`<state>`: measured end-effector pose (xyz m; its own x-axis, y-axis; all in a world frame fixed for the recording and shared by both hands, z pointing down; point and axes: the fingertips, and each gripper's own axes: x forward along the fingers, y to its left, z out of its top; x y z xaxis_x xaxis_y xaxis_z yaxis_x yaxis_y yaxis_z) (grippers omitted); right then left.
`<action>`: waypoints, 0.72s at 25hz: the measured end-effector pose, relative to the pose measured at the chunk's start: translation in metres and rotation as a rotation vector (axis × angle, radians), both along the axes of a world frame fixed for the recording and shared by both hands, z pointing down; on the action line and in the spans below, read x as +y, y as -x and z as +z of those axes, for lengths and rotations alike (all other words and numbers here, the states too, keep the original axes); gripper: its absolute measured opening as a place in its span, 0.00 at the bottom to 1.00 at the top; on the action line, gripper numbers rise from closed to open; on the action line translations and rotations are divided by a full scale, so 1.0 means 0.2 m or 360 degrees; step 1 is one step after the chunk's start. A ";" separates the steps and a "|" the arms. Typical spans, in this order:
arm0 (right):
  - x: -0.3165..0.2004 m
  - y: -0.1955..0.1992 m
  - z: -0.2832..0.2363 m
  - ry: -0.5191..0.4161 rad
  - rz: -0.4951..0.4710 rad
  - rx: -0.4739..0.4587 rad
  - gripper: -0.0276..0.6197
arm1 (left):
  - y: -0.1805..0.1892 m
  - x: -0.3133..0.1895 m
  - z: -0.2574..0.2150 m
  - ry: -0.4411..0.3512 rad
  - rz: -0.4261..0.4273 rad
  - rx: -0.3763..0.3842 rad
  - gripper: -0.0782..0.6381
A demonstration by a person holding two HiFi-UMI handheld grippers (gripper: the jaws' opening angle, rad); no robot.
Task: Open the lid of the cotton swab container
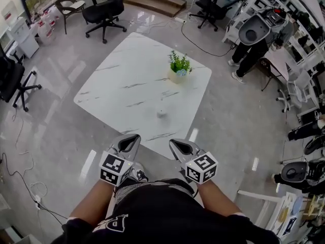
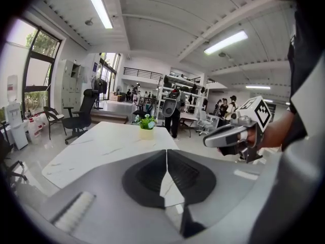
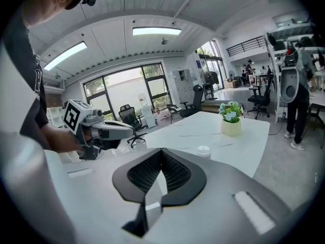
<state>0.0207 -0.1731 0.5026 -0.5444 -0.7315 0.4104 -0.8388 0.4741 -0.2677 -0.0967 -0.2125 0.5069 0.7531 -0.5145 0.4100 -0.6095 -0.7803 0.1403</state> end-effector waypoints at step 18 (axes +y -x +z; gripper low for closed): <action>-0.17 -0.11 0.05 0.0019 0.0053 0.0039 0.04 | -0.11 -0.13 0.09 -0.0015 0.0101 -0.0048 0.19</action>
